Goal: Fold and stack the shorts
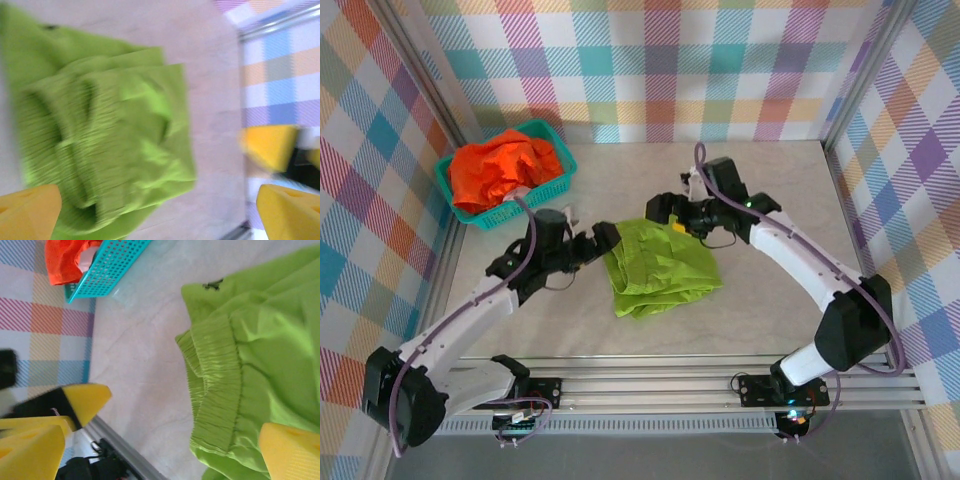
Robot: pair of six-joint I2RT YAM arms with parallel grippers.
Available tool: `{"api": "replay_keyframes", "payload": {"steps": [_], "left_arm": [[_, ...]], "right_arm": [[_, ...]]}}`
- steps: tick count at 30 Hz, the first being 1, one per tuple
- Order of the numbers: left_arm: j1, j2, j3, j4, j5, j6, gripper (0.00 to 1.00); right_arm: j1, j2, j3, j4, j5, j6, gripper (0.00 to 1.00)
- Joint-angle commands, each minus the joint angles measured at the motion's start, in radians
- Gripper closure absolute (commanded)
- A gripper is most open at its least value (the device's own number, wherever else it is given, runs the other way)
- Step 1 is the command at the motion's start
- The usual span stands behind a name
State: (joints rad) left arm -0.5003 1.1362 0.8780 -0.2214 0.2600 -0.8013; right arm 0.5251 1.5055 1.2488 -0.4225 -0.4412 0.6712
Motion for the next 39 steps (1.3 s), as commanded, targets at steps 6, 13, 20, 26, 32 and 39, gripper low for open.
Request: {"api": "replay_keyframes", "payload": {"steps": [6, 13, 20, 26, 32, 39], "left_arm": [[0.006, 0.382, 0.135, 0.328, 0.176, -0.141, 0.00], [0.018, 0.635, 0.143, 0.415, 0.108, -0.112, 0.00], [0.100, 0.745, 0.044, 0.490, 0.120, -0.070, 0.00], [0.104, 0.554, 0.122, 0.296, 0.159, 0.063, 0.00], [0.103, 0.354, 0.135, 0.099, 0.160, 0.171, 0.00], [0.094, 0.253, -0.014, 0.100, 0.137, 0.172, 0.00]], "right_arm": [[-0.001, 0.030, -0.226, 0.265, -0.052, 0.138, 0.00], [-0.054, 0.113, -0.429, 0.429, -0.062, 0.232, 0.00], [-0.054, 0.099, -0.596, 0.545, -0.110, 0.262, 0.00], [-0.057, -0.098, -0.432, 0.169, 0.047, 0.001, 0.00], [-0.200, -0.071, -0.218, -0.115, 0.148, -0.260, 0.02], [-0.237, 0.176, -0.032, -0.208, 0.135, -0.438, 0.13]]}}
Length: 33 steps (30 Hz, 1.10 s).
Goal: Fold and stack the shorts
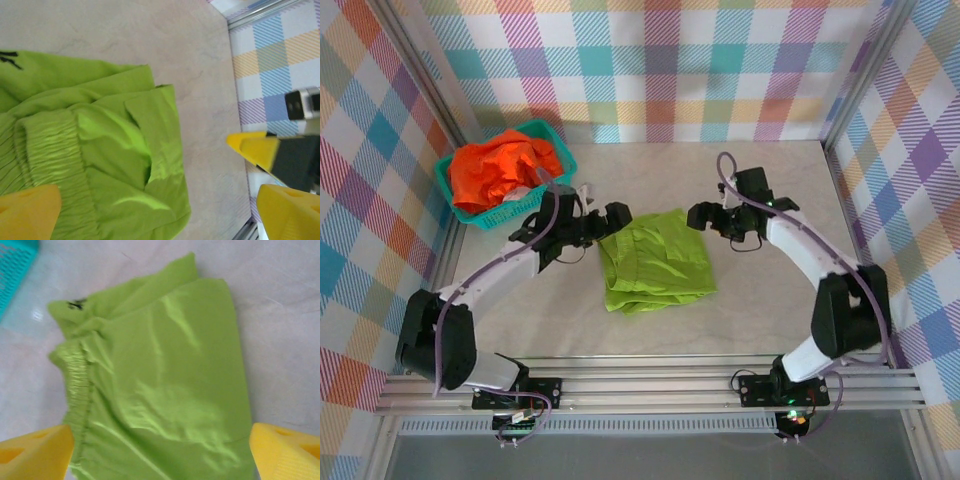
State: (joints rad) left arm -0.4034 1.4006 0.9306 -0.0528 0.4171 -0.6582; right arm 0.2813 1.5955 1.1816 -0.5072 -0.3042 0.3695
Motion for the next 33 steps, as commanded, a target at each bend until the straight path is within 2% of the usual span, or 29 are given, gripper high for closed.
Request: {"api": "replay_keyframes", "payload": {"steps": [1, 6, 10, 14, 17, 19, 21, 27, 33], "left_arm": [[-0.004, -0.021, -0.083, -0.068, -0.019, 0.026, 0.00], [-0.006, -0.075, -0.142, -0.084, -0.035, 0.035, 0.00], [-0.005, -0.106, -0.162, -0.099, -0.047, 0.042, 0.00], [-0.005, -0.133, -0.167, -0.116, -0.063, 0.049, 0.00], [-0.005, -0.154, -0.160, -0.141, -0.082, 0.056, 0.00], [-0.003, -0.171, -0.154, -0.157, -0.093, 0.056, 0.00], [-0.003, -0.187, -0.155, -0.168, -0.103, 0.056, 0.00], [0.002, -0.225, -0.160, -0.195, -0.130, 0.065, 0.00], [0.009, -0.248, -0.167, -0.211, -0.144, 0.069, 0.00]], "right_arm": [[0.007, 0.113, 0.051, -0.127, -0.009, -0.145, 0.15], [0.007, 0.242, 0.092, -0.119, -0.037, -0.158, 0.24], [0.010, 0.301, 0.089, -0.077, -0.117, -0.140, 0.34], [0.023, 0.333, 0.090, -0.049, -0.177, -0.123, 0.55], [0.025, 0.335, 0.102, -0.069, -0.151, -0.127, 0.76], [0.025, 0.331, 0.129, -0.125, -0.052, -0.155, 0.91], [0.019, 0.327, 0.165, -0.203, 0.061, -0.190, 0.96], [-0.054, 0.316, 0.247, -0.424, 0.436, -0.295, 1.00], [-0.165, 0.310, 0.264, -0.496, 0.767, -0.408, 1.00]]}}
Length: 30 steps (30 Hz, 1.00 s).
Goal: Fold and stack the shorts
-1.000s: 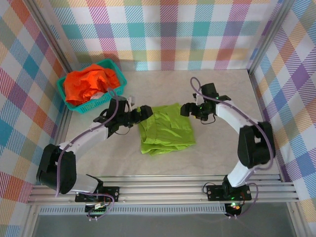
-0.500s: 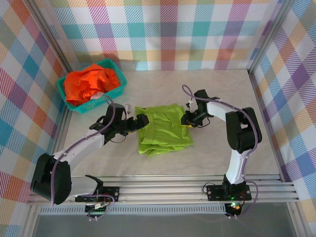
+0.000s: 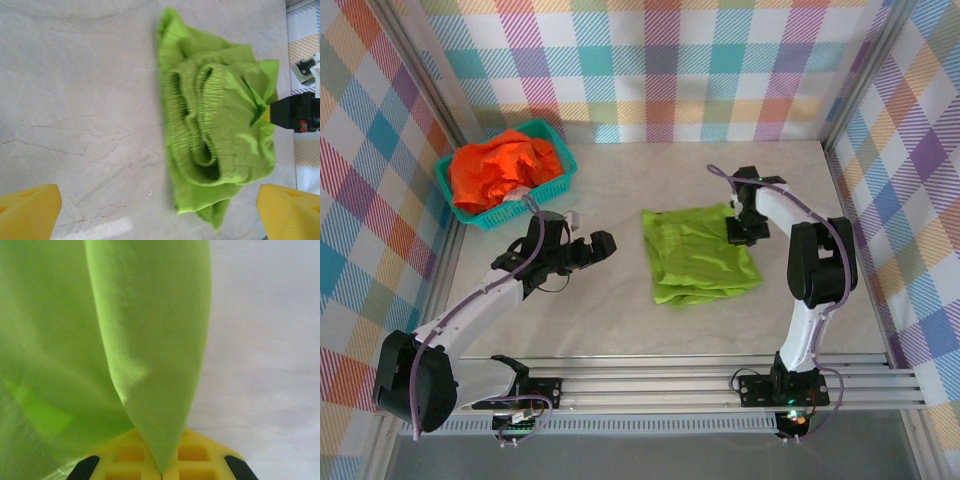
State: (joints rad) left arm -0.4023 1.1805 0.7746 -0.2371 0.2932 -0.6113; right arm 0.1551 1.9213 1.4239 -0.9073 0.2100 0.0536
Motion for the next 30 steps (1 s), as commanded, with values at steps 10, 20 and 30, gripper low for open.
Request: {"api": "replay_keyframes", "payload": {"steps": [10, 20, 30], "left_arm": [[0.025, -0.064, -0.015, -0.074, -0.037, 0.036, 0.00], [0.052, -0.099, 0.068, -0.213, -0.156, 0.048, 0.00], [0.203, 0.025, 0.418, -0.461, -0.381, 0.150, 0.00]], "right_arm": [[-0.189, -0.029, -0.027, 0.075, 0.597, -0.330, 1.00], [-0.310, -0.087, 0.053, 0.029, 0.639, -0.227, 0.27], [-0.159, -0.438, -0.038, 0.053, 0.019, 0.007, 0.00]]}}
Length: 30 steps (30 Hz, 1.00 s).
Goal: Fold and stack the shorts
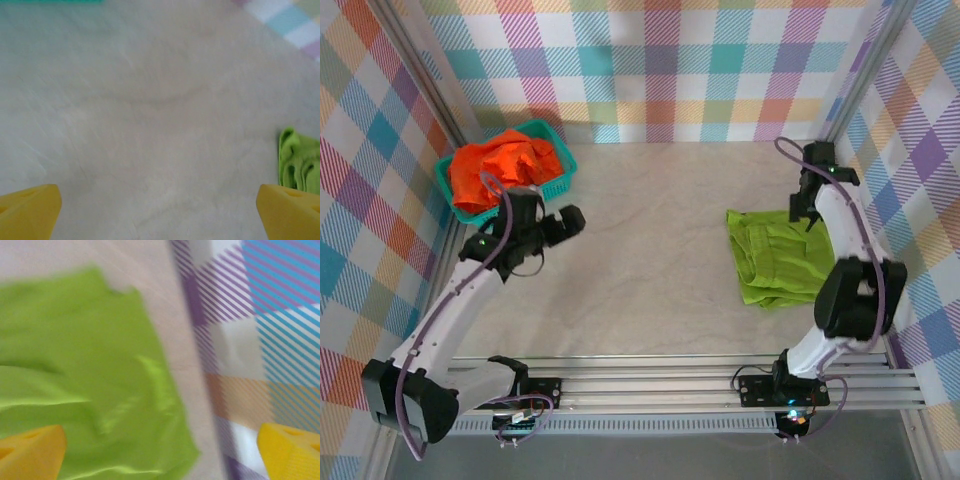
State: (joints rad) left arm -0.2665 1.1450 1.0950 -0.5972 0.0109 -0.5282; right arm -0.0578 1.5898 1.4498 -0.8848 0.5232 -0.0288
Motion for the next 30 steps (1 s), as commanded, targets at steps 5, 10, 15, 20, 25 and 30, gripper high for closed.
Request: {"api": "replay_keyframes", "payload": {"steps": [5, 10, 15, 20, 25, 30], "left_arm": [[0.246, 0.272, 0.354, -0.201, -0.104, 0.132, 0.00], [0.368, 0.497, 0.567, -0.202, -0.151, 0.179, 0.00], [0.414, 0.813, 0.889, -0.252, -0.123, 0.197, 0.04], [0.411, 1.104, 1.231, -0.356, -0.074, 0.176, 0.08], [0.406, 1.256, 1.349, -0.323, -0.036, 0.158, 0.18], [0.396, 1.328, 1.415, -0.294, 0.026, 0.139, 0.48]], "right_arm": [[0.097, -0.282, -0.274, 0.237, -0.643, 0.211, 0.00], [0.098, -0.412, -0.458, 0.407, -0.792, 0.293, 0.01], [0.106, -0.482, -0.539, 0.452, -0.837, 0.312, 0.01], [0.109, -0.502, -0.560, 0.436, -0.820, 0.291, 0.00], [0.108, -0.507, -0.569, 0.419, -0.814, 0.279, 0.01], [0.110, -0.502, -0.580, 0.421, -0.810, 0.278, 0.00]]}}
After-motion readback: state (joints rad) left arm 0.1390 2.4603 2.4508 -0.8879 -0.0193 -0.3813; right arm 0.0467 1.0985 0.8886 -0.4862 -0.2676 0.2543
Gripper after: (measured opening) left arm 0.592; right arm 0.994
